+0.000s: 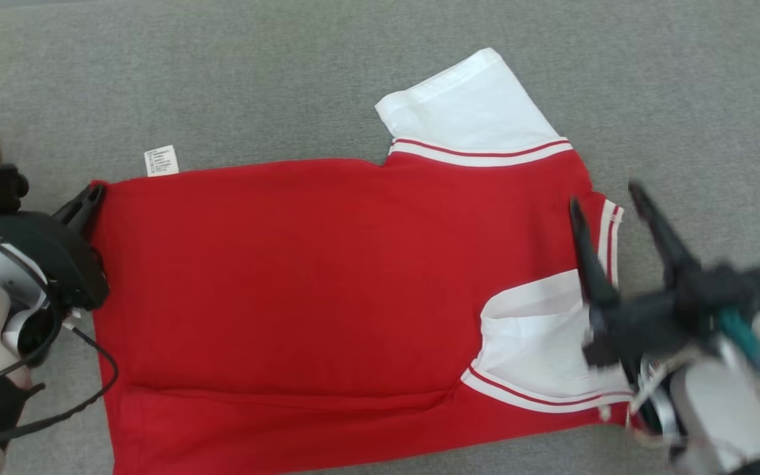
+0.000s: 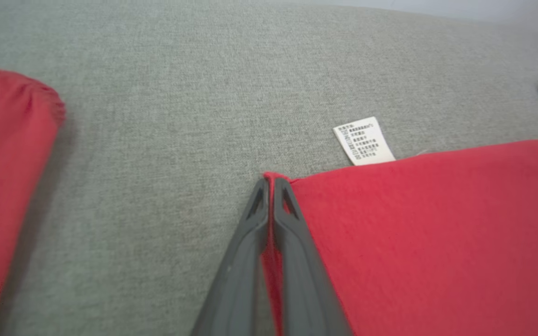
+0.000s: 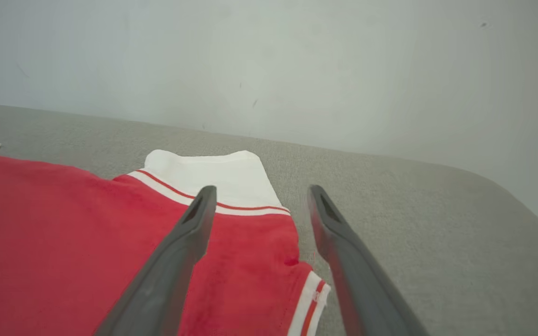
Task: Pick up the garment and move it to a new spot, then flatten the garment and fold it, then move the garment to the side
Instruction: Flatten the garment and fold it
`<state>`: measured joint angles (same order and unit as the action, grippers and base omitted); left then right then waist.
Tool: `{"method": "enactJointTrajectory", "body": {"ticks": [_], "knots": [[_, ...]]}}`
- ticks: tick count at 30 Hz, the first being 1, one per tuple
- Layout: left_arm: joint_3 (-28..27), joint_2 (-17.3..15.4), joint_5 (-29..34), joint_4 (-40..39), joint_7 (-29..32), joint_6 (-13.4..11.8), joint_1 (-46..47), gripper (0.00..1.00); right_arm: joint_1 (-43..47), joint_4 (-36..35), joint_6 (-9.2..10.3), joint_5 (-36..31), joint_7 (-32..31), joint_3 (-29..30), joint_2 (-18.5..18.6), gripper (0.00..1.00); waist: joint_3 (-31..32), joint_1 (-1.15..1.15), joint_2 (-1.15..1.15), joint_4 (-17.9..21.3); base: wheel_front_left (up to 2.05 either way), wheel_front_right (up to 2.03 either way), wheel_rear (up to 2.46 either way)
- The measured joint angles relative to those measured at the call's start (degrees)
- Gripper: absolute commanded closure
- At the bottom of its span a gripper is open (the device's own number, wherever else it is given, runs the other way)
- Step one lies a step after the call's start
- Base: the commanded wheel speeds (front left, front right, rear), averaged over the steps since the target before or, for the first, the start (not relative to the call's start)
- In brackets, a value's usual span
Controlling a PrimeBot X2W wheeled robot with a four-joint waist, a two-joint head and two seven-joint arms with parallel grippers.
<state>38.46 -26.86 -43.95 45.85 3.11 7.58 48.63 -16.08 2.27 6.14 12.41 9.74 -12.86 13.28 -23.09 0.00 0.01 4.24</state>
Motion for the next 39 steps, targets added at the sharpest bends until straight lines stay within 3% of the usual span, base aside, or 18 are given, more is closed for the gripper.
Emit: {"method": "enactJointTrajectory", "body": {"ticks": [5,13,27,37,38,39], "knots": [[2.19,0.82,-0.62,-0.34,-2.1,0.0,1.05,1.0,-13.0,4.53,-0.65,-0.52,-7.02,-1.03,0.32,0.0,-0.1,0.0,0.0,-1.56,0.0,0.0,0.0],[5.95,1.21,-1.2,-2.9,-6.05,0.0,3.72,1.0,-27.46,20.43,-1.09,-0.44,-18.56,-1.87,-1.03,0.0,-1.35,0.0,0.0,-4.72,0.0,0.0,0.0],[12.77,2.52,-2.8,-6.1,-12.54,0.0,7.14,1.0,-40.91,40.58,-0.83,-3.58,-27.32,-3.0,-1.12,0.0,-4.39,0.01,0.0,-10.34,0.0,0.0,0.0],[16.62,1.55,-4.2,-6.8,-15.43,0.0,8.44,1.0,-46.9,48.76,-0.24,-5.99,-28.98,-4.45,-1.87,0.03,-6.24,0.0,-0.01,-12.25,0.0,0.0,0.0],[16.97,1.47,-4.36,-6.82,-15.79,0.0,8.51,1.0,-47.19,49.42,-0.23,-6.23,-28.99,-4.5,-1.87,0.41,-6.4,0.0,-0.01,-12.25,0.0,0.0,0.0],[17.35,1.4,-4.54,-6.87,-15.83,0.0,8.57,1.0,-47.51,49.79,-0.1,-6.39,-28.99,-4.56,-1.88,0.66,-6.56,0.0,-0.01,-12.24,0.0,0.0,0.0]]}}
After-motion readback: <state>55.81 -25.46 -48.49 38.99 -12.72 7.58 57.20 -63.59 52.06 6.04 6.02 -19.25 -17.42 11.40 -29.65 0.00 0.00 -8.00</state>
